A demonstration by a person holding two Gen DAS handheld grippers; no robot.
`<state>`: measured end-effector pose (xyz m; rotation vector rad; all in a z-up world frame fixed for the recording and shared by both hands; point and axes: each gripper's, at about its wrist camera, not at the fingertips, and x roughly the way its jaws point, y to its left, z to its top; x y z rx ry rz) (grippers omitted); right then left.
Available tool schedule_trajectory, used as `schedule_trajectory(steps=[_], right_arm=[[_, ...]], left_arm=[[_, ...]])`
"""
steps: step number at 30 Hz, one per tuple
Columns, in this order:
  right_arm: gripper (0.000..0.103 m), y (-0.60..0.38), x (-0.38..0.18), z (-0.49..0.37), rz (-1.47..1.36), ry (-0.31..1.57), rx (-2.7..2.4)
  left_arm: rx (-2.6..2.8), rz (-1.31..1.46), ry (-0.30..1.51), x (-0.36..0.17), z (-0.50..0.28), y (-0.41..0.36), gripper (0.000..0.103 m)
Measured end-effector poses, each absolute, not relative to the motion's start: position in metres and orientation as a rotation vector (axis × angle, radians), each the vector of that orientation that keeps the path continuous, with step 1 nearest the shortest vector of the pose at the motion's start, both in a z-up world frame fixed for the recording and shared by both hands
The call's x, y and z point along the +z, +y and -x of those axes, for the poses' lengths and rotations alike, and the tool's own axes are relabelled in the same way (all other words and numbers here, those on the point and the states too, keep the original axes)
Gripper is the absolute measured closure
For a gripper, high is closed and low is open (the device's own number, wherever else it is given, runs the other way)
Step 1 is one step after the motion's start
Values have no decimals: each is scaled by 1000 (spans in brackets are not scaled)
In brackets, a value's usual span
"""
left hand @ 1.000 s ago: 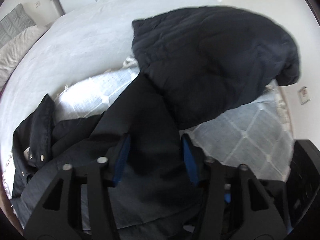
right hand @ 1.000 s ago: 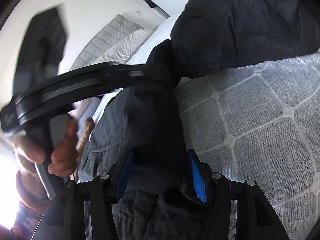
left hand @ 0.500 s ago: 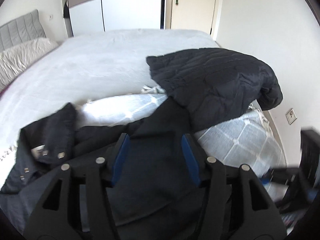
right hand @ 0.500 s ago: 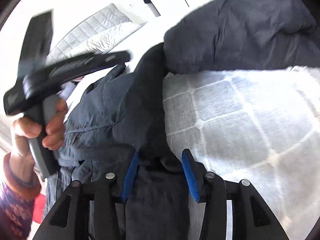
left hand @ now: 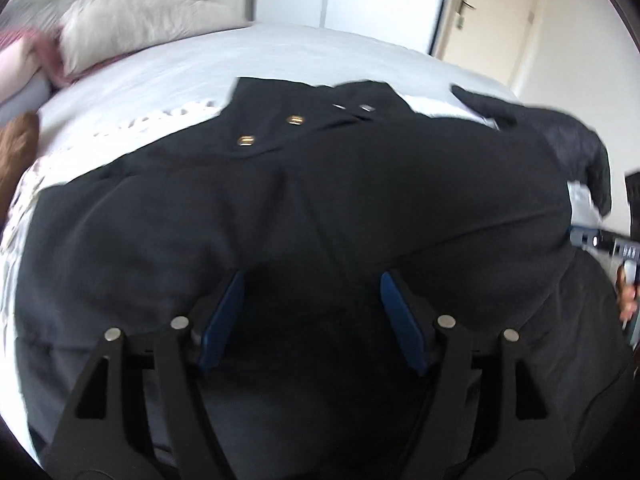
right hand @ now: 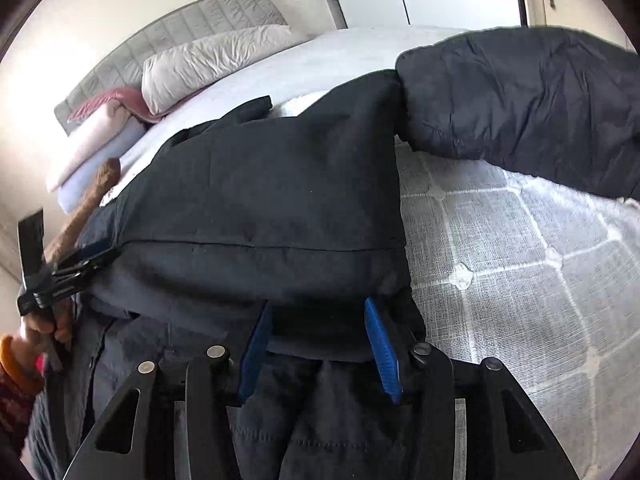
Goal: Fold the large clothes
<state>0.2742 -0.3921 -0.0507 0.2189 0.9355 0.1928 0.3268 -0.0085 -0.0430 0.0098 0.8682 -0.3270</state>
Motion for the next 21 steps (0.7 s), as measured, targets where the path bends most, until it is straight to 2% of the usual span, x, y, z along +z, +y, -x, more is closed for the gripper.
schedule_trajectory(steps=[4,7,13,14,15,16,17,19,21], right_arm=[[47,-380,-31,-261,-198,953,201],[42,-373,-27,-258,-218,956,215],[41,-368,-24,-264,-267,954,191],[41,-369,-23,-264,-273,948,184],[41,-371,-20,-266,-283,935,168],[41,-373,-18,-268,-290,925,155],[41,-376,-14,-270,-296,909,133],[41,-381,-2,-273,-276,863,88],[41,-382,10,-280,-230,808,64]], left_arm=[[-317,-16,803,-22,-329,8,30],[-296,64,849,-22,-355,15,30],[-445,195,887,-30,-398,-4,31],[-436,200,925,-37,-407,-12,41],[-437,213,974,-43,-414,-19,60],[-424,239,1023,-48,-419,-24,87],[-404,277,1008,-42,-414,-25,90],[-363,262,888,-14,-388,-24,90],[-283,234,847,1,-369,-21,90]])
